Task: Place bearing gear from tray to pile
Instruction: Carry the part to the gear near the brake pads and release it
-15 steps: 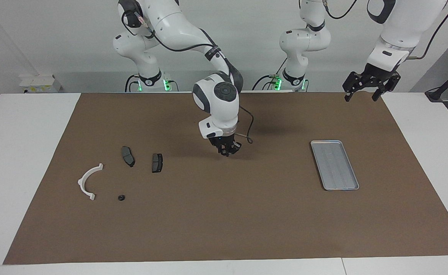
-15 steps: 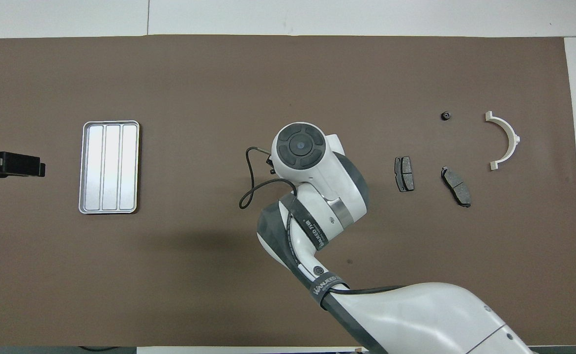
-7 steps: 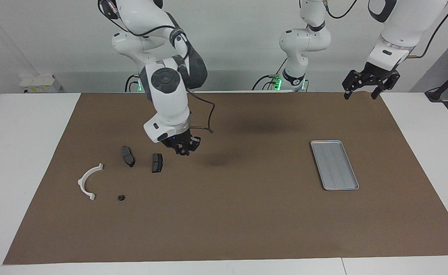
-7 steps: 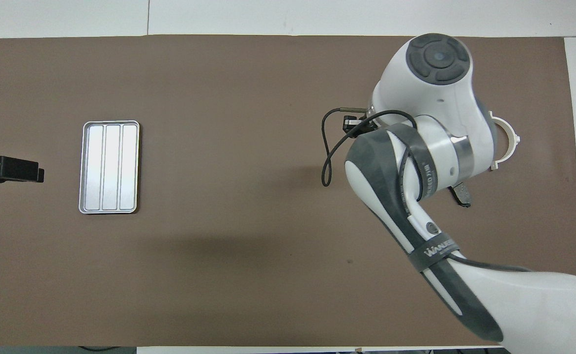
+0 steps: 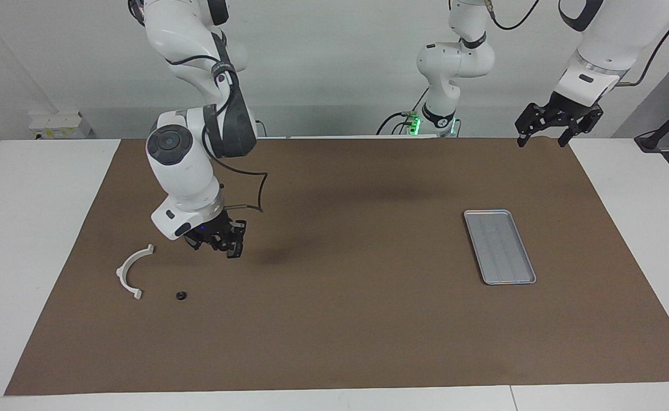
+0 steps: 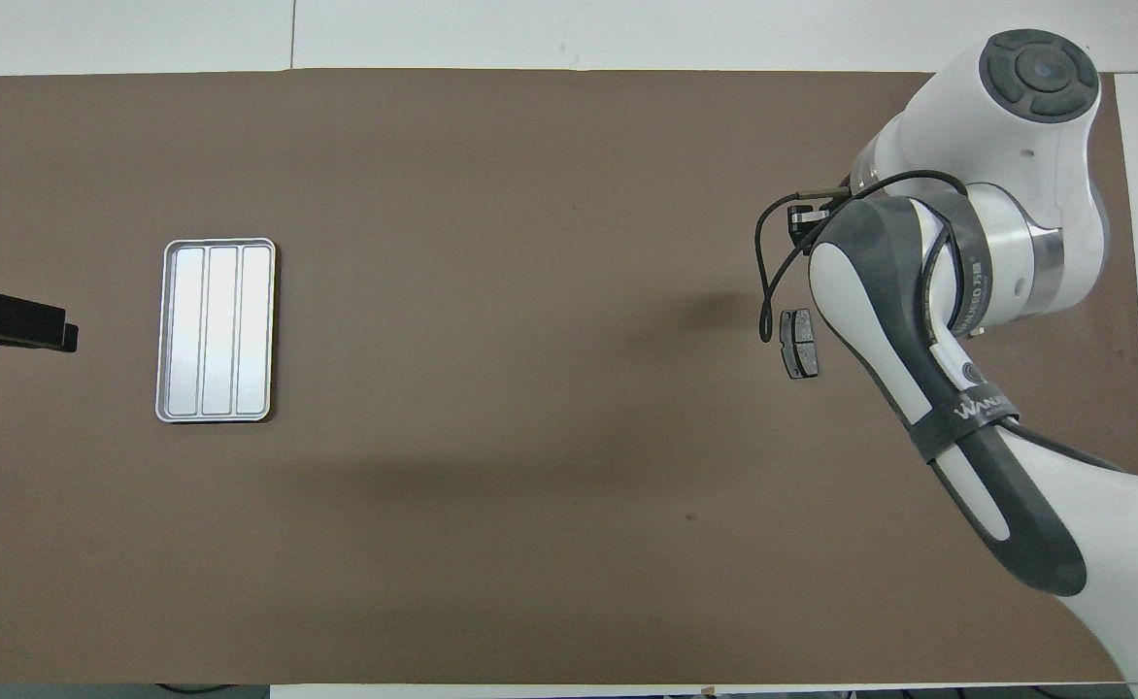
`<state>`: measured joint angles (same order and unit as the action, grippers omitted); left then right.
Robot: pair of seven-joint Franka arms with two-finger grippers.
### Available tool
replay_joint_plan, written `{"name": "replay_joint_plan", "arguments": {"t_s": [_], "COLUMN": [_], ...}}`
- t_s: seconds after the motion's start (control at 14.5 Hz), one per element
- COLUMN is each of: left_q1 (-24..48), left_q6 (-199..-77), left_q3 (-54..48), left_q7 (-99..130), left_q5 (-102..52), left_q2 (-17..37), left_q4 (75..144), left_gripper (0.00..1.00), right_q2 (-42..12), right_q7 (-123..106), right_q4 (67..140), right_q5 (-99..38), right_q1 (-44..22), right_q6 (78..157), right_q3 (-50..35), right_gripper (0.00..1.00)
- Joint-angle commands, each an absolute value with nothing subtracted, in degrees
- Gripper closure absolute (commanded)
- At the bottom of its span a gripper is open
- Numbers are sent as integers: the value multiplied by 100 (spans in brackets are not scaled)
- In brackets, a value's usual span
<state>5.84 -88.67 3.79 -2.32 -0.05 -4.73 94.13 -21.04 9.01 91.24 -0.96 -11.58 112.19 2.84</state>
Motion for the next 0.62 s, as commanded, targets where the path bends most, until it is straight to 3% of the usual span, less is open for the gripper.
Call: {"name": "replay_joint_plan", "arguments": {"t_s": [0.0,0.55], "left_q1": [703,756], "left_q6": [-8666,-8868], "left_q3": [440,264], "left_q7": [-246,-255], "left_q5": [17,9], "left_q2": [-325,-360], "left_q4": [9176,9255], "left_gripper": [0,0], "right_q2": [-2074,-2794], "right_q7": [476,142], "right_q4": [9719,10002], "right_q5": [-132,-132], "right_q1": [-932,-677], "right_q6": [12064,13349], "right_q3": [220,220], "right_gripper": [100,100]}}
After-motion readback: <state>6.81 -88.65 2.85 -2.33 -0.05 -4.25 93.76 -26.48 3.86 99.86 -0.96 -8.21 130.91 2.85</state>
